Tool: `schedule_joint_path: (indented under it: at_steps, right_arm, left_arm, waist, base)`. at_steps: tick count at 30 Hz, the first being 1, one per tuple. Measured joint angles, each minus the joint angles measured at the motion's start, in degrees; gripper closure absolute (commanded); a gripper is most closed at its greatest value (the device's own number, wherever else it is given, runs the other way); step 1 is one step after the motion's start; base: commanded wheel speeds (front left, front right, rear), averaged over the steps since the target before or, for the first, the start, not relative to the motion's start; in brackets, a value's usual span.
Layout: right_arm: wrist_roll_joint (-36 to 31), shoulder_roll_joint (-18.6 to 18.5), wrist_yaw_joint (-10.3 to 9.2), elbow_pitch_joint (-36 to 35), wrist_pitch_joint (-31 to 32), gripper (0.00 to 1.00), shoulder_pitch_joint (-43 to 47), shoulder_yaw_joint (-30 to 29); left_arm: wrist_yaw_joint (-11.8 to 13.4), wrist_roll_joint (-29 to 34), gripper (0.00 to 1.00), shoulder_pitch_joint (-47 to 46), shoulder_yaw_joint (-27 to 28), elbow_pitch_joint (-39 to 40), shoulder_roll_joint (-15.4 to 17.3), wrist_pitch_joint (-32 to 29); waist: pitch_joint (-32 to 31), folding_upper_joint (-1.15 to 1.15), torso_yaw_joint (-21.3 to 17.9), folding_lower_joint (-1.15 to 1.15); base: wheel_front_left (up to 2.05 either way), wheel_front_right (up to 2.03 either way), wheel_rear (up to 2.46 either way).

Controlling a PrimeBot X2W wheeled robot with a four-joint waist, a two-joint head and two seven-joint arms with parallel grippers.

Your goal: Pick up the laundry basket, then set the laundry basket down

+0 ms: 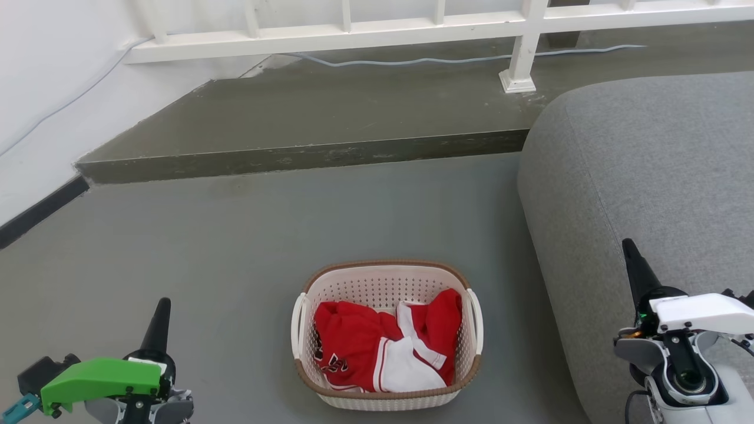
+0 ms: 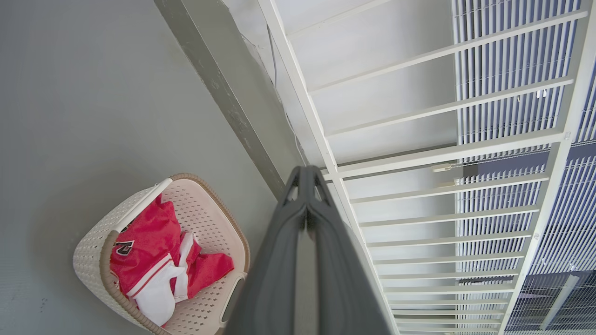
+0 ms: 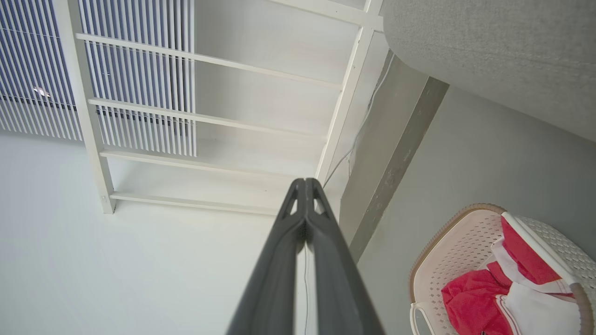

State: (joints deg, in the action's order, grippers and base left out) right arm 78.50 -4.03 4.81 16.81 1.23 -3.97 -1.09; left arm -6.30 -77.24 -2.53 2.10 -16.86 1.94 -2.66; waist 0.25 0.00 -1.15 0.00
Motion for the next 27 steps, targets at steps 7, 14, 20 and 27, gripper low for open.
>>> schedule_joint_path:
  at_steps: [7, 14, 20, 27]
  right_arm:
    - [4.0, 0.4, 0.69, -0.1, 1.4, 1.0, 0.0, -1.6]
    - [8.8, 0.6, 1.23, -0.1, 2.5, 1.0, 0.0, -3.6]
    - [12.2, 0.9, 1.74, -0.3, 3.6, 1.0, -0.1, -4.9]
    - [13.8, 1.2, 1.75, -0.4, 4.2, 1.0, -0.1, -5.7]
  left_arm:
    - [-0.2, -4.3, 1.0, -0.2, 1.0, 0.3, 0.0, -1.0]
    - [-0.3, -8.6, 1.0, -1.0, 1.8, 0.5, 0.0, -2.4]
    - [-0.6, -12.2, 1.0, -1.0, 2.5, 0.6, 0.0, -3.6]
    - [-0.7, -14.4, 1.0, -1.0, 3.0, 0.7, 0.0, -3.9]
  waist:
    - [0.0, 0.0, 0.3, 0.0]
    - [-0.1, 0.0, 0.7, 0.0]
    - [-0.1, 0.0, 1.0, 0.0]
    - [-0.1, 0.0, 1.2, 0.0]
  base:
    - [0.0, 0.0, 0.0]
    - [0.0, 0.0, 0.0]
    - [0.0, 0.0, 0.0]
    - [0.0, 0.0, 0.0]
